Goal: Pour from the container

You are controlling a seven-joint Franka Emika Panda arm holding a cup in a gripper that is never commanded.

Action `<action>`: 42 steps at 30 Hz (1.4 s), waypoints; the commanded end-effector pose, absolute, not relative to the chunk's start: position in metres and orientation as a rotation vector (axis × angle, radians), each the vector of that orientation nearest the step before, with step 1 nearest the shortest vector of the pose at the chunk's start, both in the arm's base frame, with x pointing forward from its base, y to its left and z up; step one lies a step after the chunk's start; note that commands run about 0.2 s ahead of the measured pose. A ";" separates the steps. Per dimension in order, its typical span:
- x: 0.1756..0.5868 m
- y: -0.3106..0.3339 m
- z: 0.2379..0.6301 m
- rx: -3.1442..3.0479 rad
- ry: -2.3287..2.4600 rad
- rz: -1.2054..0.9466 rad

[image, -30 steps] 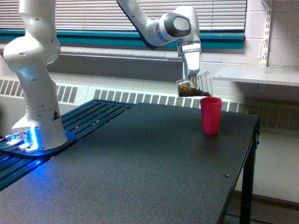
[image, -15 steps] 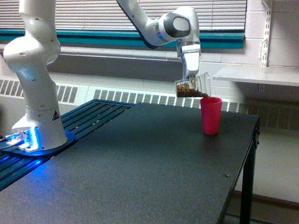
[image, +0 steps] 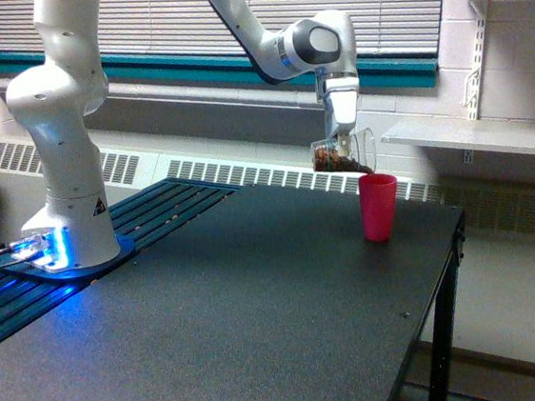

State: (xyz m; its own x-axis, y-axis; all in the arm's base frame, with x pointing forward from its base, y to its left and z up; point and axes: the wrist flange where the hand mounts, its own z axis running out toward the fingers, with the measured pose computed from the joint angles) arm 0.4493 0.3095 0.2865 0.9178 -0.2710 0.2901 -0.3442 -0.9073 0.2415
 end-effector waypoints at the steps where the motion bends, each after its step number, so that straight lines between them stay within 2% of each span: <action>1: 0.450 0.313 0.295 2.790 -0.418 0.360; 42: 0.449 0.311 0.294 2.771 -0.387 0.315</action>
State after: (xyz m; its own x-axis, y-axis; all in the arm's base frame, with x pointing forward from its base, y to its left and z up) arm 0.4481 0.3097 0.2878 0.9366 -0.2357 0.2592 -0.3071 -0.9084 0.2838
